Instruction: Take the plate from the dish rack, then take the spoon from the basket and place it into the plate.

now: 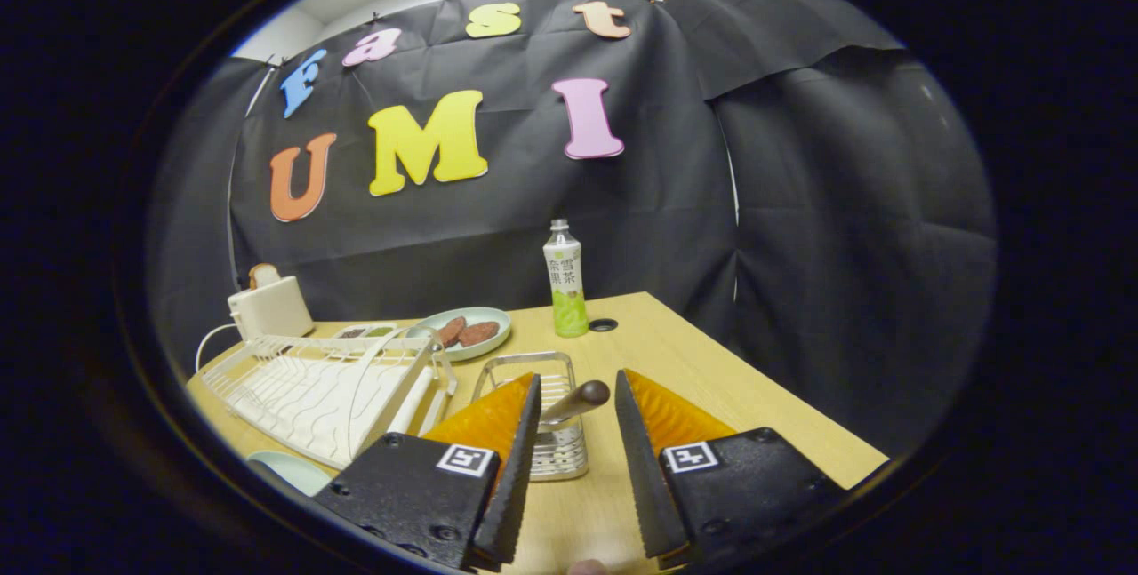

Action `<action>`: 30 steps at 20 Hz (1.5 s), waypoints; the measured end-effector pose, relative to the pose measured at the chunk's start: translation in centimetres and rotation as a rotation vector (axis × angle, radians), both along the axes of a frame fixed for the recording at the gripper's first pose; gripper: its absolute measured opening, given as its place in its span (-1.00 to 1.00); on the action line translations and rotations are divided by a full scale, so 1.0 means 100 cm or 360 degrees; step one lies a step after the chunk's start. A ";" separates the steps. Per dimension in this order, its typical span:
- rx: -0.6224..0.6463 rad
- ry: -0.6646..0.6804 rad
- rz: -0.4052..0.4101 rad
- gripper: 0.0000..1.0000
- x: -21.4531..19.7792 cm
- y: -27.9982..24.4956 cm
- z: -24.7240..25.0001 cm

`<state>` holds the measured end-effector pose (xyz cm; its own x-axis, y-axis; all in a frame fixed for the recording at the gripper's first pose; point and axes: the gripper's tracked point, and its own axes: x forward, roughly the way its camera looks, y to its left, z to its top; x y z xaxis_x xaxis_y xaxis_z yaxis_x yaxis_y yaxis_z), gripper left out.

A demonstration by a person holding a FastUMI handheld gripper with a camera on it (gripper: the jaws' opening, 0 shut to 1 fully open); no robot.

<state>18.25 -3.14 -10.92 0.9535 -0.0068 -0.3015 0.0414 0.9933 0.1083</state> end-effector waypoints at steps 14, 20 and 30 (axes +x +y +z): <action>0.0014 -0.0121 0.0035 -0.73 0.002 0.013 0.031; -0.0025 -0.0240 0.0046 -0.81 -0.003 0.013 0.063; -0.0014 -0.0457 0.0187 -0.85 -0.042 0.041 0.147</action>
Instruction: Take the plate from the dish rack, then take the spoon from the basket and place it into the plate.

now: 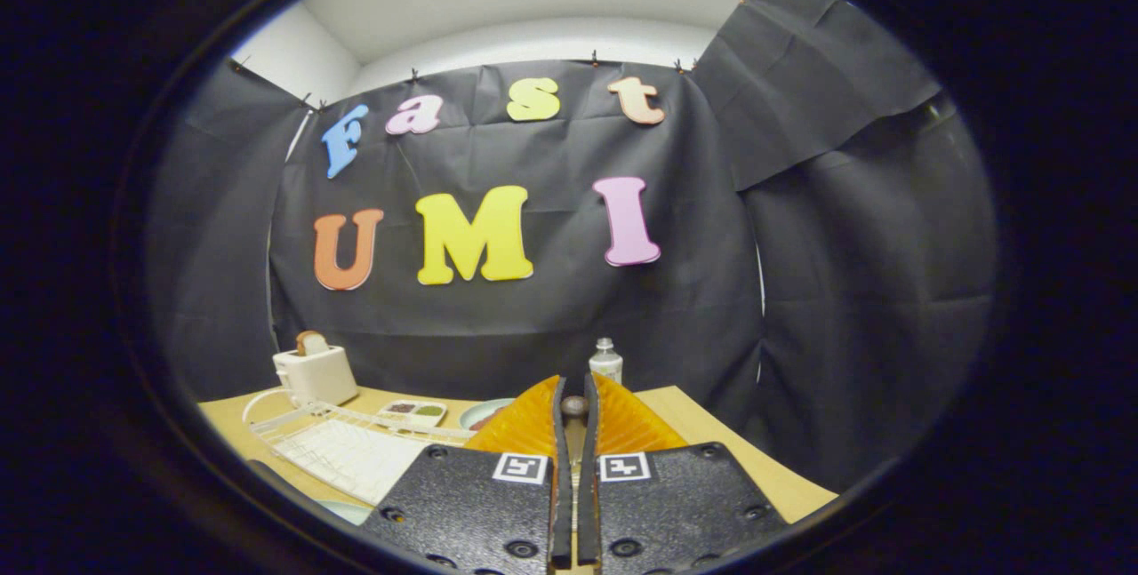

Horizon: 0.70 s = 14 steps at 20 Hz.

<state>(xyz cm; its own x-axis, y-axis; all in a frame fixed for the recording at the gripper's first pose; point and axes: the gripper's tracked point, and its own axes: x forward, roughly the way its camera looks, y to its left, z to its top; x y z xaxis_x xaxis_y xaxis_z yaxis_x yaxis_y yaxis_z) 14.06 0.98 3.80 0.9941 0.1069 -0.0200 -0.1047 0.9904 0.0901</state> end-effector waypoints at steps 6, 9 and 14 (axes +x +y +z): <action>0.0082 -0.0064 0.0301 -0.85 -0.056 0.051 0.040; 0.0103 -0.0021 0.0518 -0.85 -0.083 0.085 0.042; 0.0065 0.0110 0.0835 -0.85 -0.112 0.131 0.013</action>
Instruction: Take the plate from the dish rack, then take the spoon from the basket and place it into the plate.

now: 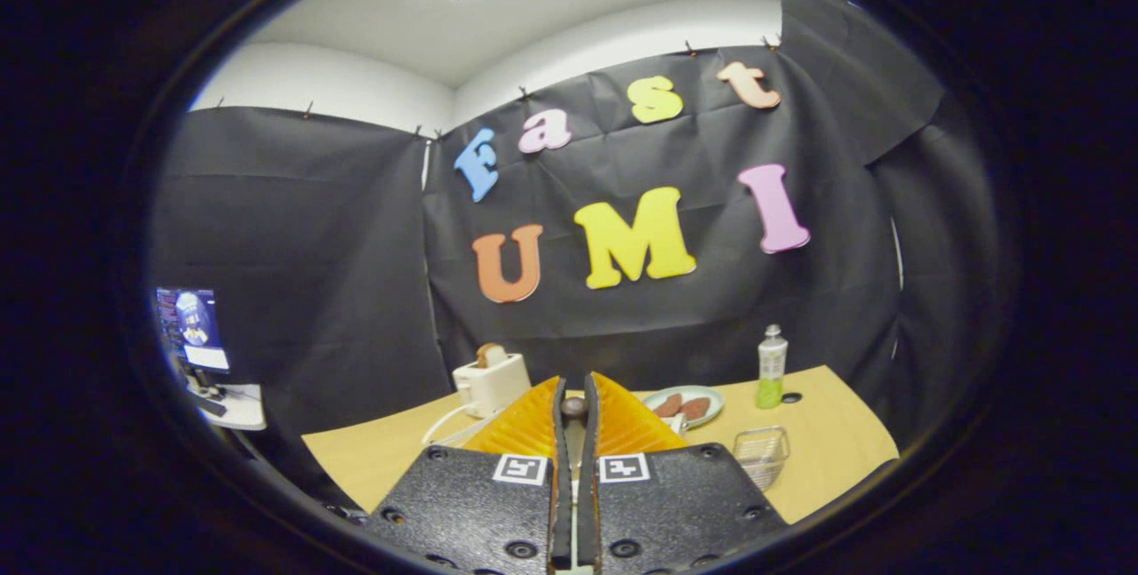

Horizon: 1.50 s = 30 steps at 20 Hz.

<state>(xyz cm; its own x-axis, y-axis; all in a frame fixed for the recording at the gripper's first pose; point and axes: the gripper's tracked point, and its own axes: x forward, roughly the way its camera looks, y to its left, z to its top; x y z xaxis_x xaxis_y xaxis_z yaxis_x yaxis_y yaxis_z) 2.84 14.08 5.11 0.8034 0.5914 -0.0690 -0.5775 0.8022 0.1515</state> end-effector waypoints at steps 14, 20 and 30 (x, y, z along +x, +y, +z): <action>-0.0123 0.0321 0.0491 -0.85 -0.029 0.060 -0.128; -0.0147 0.0304 0.0572 -0.84 -0.031 0.071 -0.133; -0.0171 0.0226 0.0359 0.15 -0.005 0.051 -0.123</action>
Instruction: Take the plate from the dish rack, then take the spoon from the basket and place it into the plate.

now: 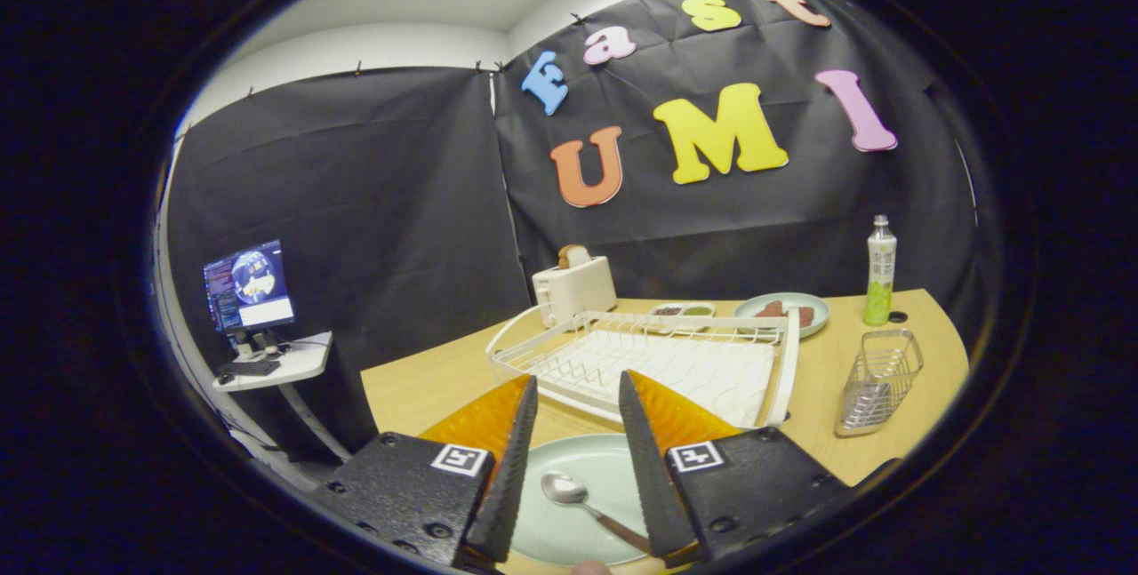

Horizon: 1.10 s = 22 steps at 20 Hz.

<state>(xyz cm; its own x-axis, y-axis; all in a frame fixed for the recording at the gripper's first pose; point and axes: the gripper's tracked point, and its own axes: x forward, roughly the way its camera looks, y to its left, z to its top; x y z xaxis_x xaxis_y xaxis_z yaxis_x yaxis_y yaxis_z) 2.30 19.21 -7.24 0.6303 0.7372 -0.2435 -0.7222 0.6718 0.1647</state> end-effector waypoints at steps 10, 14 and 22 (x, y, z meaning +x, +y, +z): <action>-0.0092 -0.0312 -0.0627 1.00 0.015 -0.049 0.047; -0.0010 -0.0363 -0.0813 1.00 0.004 -0.063 0.072; 0.0037 -0.0451 -0.0986 1.00 -0.021 -0.064 0.098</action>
<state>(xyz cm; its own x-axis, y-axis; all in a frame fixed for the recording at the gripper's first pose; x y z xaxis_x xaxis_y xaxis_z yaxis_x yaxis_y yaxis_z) 0.21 12.86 2.53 0.9748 0.2229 0.0050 -0.2229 0.9738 0.0455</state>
